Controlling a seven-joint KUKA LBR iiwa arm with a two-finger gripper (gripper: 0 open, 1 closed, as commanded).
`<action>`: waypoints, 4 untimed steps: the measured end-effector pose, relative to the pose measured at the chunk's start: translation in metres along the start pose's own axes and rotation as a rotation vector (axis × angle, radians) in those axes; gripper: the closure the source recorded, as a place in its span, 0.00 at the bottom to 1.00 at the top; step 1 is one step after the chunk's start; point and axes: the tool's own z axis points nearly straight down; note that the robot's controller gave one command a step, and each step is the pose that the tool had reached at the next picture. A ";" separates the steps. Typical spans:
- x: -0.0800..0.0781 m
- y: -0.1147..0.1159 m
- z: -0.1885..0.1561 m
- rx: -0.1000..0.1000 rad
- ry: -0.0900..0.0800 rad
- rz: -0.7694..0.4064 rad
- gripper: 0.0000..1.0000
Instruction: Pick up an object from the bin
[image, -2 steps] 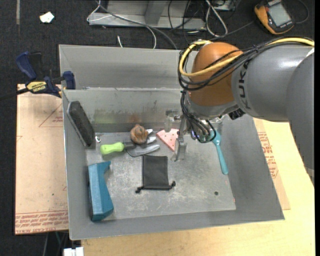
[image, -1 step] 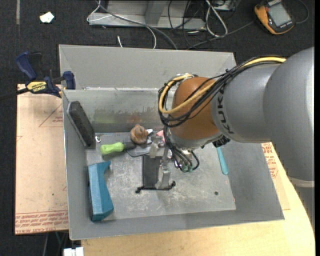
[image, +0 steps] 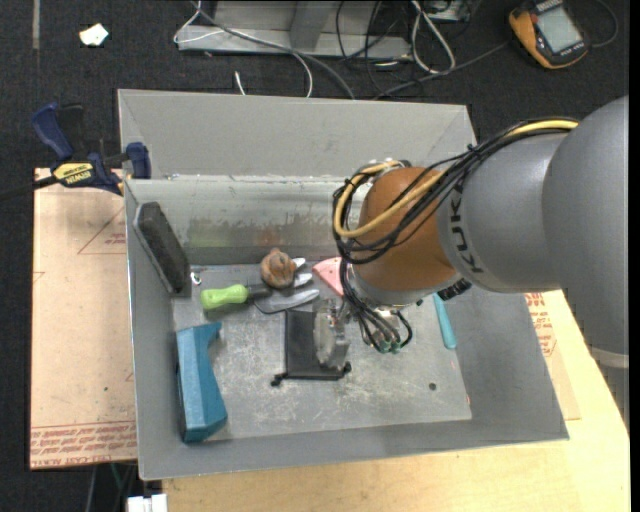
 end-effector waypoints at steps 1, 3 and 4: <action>0.000 0.000 0.000 0.000 0.000 0.000 0.00; -0.020 0.005 0.025 -0.002 0.000 -0.164 1.00; -0.020 0.005 0.025 -0.002 0.000 -0.164 1.00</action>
Offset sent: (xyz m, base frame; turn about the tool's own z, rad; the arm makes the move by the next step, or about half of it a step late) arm 0.0000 0.0000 0.0000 0.0000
